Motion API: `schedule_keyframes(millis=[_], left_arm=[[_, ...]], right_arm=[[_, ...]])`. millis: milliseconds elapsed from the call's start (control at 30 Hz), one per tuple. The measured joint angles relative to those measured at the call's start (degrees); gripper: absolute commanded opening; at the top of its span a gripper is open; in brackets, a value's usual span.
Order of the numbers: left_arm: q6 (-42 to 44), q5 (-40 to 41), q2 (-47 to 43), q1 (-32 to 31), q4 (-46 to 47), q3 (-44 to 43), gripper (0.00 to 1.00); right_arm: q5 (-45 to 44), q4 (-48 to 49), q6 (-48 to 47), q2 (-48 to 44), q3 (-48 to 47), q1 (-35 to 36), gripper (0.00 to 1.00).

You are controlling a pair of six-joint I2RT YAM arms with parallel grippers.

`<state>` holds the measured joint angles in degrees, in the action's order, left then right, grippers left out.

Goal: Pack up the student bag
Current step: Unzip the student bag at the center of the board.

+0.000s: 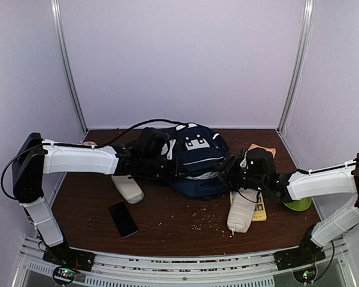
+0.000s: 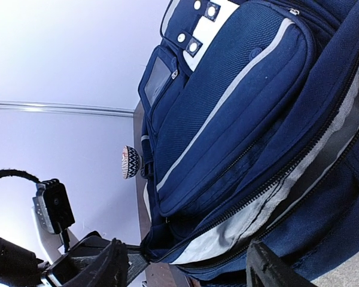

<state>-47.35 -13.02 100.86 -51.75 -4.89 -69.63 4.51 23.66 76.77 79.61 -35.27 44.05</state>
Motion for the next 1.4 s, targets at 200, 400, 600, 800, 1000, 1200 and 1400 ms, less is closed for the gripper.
schedule_keyframes(millis=[200,400,600,800,1000,1200,1400], left_arm=[[0.4,0.0,-0.4,-0.1,1.4,0.8,0.0],[1.7,0.0,-0.6,-0.8,1.4,1.2,0.0],[3.6,0.4,-0.8,-1.7,1.3,1.2,0.0],[4.9,1.1,-1.2,-1.7,0.9,1.3,0.0],[6.0,1.6,-1.6,-1.9,0.5,1.3,0.0],[6.6,1.5,-1.6,-1.9,0.4,1.3,0.0],[7.5,1.4,-1.6,-2.1,0.4,1.3,0.0]], right_arm=[[0.6,0.1,0.1,3.6,-0.1,-1.0,0.65],[1.5,1.8,0.8,6.4,-0.2,-1.8,0.59],[2.3,2.8,1.0,7.3,-1.0,-2.1,0.66],[2.7,-0.3,-0.4,3.2,-0.4,-2.1,0.69],[2.5,-1.3,-1.0,-3.8,2.6,-2.1,0.68],[3.3,-1.8,-1.9,-1.5,0.9,-2.1,0.67],[3.6,-0.6,-1.6,3.0,-0.1,-2.1,0.63]])
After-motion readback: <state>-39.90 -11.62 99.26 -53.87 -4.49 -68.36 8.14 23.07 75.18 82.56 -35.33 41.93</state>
